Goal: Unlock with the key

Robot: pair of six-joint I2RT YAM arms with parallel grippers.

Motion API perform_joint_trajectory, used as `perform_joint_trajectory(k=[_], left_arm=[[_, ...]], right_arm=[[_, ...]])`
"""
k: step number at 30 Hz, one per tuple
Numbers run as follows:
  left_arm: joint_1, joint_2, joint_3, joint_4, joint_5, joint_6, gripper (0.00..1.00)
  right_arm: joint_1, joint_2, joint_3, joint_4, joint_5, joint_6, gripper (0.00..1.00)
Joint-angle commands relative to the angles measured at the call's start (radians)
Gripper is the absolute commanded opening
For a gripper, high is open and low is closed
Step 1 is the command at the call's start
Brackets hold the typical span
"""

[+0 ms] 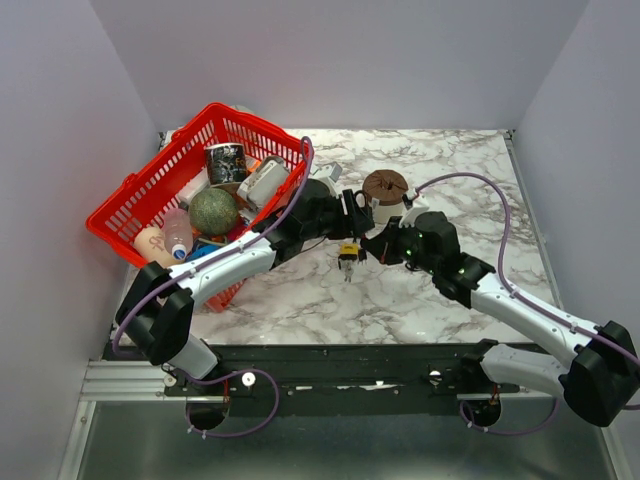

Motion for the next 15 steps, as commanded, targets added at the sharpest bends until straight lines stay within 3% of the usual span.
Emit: perform_joint_trajectory(k=[1,15], left_arm=[[-0.048,0.01,0.013,-0.08,0.128,0.023,0.0],[-0.071,0.018,0.028,-0.089,0.136,0.079,0.0]], right_arm=[[-0.048,0.011,0.097,0.168,0.142,-0.028,0.01],[-0.101,0.014,0.151,0.163,0.08,-0.062,0.01]])
